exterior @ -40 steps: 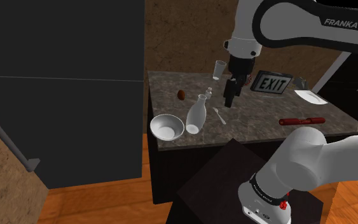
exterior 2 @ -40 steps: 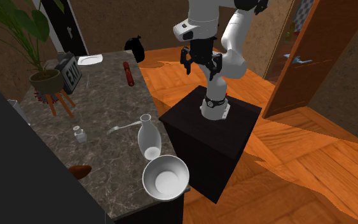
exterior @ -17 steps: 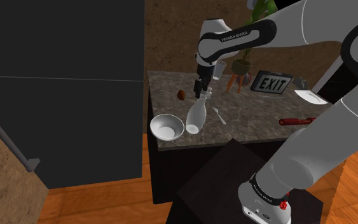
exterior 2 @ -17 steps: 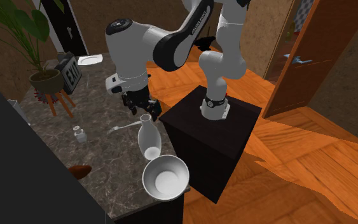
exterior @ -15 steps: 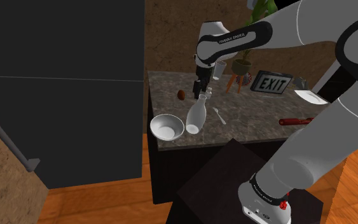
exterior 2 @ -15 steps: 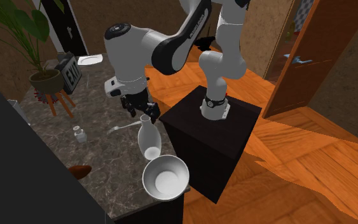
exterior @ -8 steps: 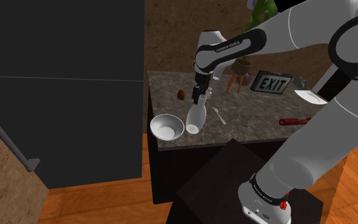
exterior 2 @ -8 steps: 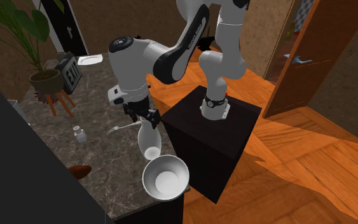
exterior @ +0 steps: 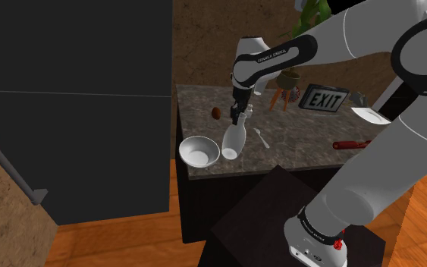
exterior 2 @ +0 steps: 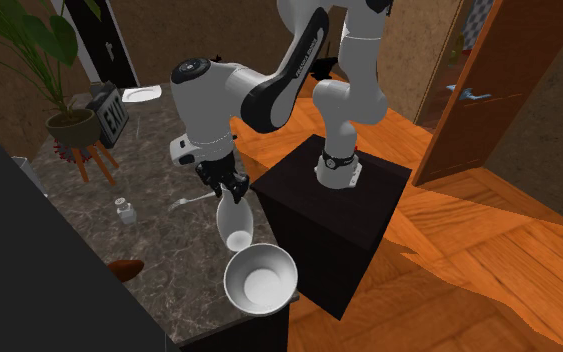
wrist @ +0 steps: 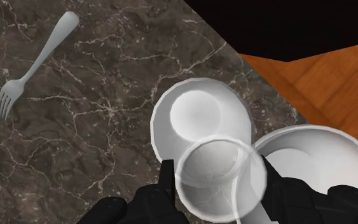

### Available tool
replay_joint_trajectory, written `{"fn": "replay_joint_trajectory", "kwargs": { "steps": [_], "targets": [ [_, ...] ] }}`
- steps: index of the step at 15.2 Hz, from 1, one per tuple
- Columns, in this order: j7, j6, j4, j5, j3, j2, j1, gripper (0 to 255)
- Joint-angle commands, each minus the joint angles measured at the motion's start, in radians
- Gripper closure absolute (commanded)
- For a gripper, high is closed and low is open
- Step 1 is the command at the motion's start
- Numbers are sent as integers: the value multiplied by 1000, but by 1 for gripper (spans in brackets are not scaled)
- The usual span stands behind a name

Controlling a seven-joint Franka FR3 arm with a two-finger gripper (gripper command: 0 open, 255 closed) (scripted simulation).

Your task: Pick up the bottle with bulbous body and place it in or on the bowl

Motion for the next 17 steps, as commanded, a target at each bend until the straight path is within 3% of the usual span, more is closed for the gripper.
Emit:
{"fn": "replay_joint_trajectory", "kwargs": {
  "steps": [1, 8, 17],
  "targets": [
    [0, 0, 0, 0, 0, 0, 0, 255],
    [0, 0, 0, 0, 0, 0, 0, 255],
    [-2, -122, 66, -2, 3, -56, 1, 255]
  ]
}}
